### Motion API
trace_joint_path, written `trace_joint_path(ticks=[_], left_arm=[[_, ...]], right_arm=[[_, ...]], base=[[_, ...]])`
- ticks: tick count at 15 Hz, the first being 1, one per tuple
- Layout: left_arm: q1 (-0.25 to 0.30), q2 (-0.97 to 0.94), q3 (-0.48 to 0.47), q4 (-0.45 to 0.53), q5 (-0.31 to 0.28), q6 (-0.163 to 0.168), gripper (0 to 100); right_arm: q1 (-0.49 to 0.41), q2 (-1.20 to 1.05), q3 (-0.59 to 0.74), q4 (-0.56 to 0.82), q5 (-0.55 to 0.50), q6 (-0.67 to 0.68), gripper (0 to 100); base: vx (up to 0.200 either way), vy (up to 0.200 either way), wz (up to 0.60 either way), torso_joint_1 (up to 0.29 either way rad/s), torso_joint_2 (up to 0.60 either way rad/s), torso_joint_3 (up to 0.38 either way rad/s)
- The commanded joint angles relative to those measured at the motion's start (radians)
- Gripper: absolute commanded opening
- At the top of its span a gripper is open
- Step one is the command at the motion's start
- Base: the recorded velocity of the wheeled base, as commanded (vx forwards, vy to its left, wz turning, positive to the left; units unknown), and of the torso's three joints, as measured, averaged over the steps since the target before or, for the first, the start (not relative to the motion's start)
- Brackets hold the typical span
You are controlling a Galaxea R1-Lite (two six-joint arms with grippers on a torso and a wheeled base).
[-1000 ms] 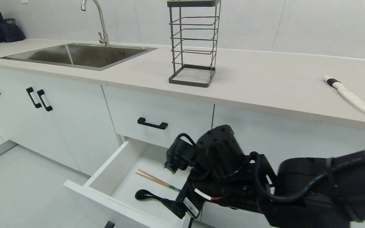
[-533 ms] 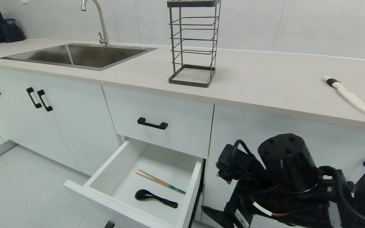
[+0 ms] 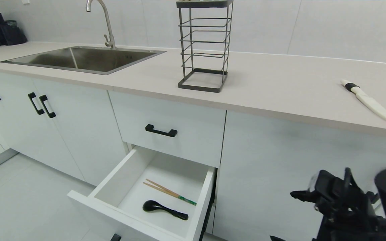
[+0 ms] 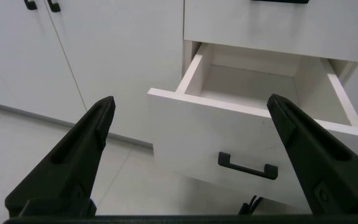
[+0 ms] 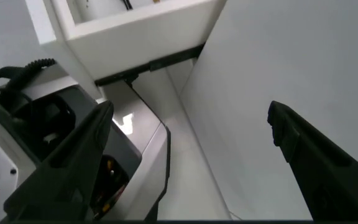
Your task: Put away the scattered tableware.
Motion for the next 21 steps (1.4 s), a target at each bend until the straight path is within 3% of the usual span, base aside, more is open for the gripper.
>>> trace_joint_path(ticks=[1,6,17,18,21], left_arm=[[0.0,0.001,0.0,0.0,0.0,0.0,100],[0.0,0.001,0.0,0.0,0.0,0.0,100],[0.0,0.001,0.0,0.0,0.0,0.0,100],[0.0,0.001,0.0,0.0,0.0,0.0,100],[0.0,0.001,0.0,0.0,0.0,0.0,100]], right_arm=[[-0.012,-0.153,0.046,0.026,0.0,0.002,100],[-0.026,-0.411,0.176,0.028,-0.001,0.003,100],[-0.113,-0.911,0.287,0.071,-0.026,0.063,100],[-0.133,-0.95,0.287,0.086,-0.026,0.064,100],[-0.389,-1.078,0.282,0.12,-0.011,0.063,100]], base=[[0.0,0.0,0.0,0.0,0.0,0.0],[0.0,0.0,0.0,0.0,0.0,0.0],[0.0,0.0,0.0,0.0,0.0,0.0],[0.0,0.0,0.0,0.0,0.0,0.0],[0.0,0.0,0.0,0.0,0.0,0.0]])
